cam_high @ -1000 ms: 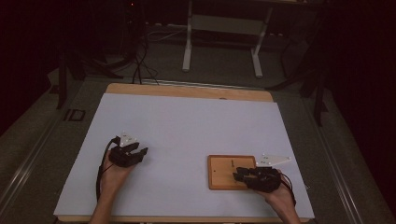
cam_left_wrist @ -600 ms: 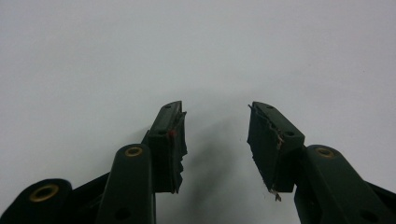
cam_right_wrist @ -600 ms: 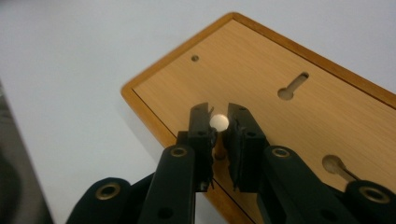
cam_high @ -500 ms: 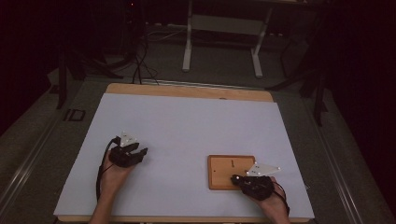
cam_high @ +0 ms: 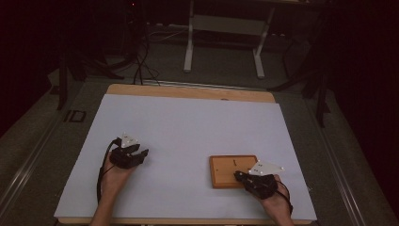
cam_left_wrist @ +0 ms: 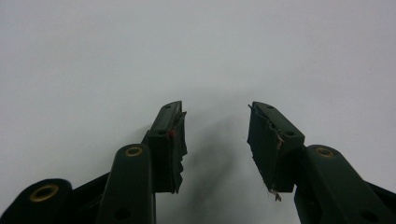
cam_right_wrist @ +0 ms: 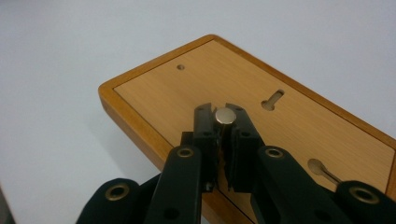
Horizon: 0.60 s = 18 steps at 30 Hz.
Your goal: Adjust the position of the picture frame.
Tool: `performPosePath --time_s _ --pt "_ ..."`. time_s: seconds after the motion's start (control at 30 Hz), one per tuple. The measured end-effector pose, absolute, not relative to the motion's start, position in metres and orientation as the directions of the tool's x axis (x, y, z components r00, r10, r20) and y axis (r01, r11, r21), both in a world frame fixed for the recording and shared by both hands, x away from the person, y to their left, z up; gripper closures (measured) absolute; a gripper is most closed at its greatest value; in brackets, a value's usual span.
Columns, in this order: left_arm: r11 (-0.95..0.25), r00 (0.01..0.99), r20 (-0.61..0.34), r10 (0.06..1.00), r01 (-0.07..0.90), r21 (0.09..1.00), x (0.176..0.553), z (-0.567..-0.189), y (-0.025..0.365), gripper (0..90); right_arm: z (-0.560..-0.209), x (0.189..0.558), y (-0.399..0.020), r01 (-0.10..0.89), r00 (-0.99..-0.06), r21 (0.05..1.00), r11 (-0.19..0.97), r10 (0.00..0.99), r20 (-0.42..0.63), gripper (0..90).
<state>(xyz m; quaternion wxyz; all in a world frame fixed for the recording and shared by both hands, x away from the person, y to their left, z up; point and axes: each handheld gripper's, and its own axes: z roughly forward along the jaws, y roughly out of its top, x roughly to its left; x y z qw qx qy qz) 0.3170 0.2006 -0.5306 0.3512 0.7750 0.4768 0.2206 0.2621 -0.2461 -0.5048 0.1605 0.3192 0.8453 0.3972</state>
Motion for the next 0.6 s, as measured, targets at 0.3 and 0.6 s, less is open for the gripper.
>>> performPosePath --time_s 0.3,0.6 --pt "-0.293 0.441 0.006 0.897 0.585 0.756 0.317 -0.530 0.202 55.4 -0.496 0.268 -0.242 0.379 -0.753 0.786 0.488 0.657 -0.044 84.6" --pt "-0.287 0.435 0.005 0.900 0.584 0.759 0.317 -0.530 0.203 55.4 -0.477 0.275 -0.228 0.336 -0.777 0.820 0.463 0.628 -0.036 84.7"
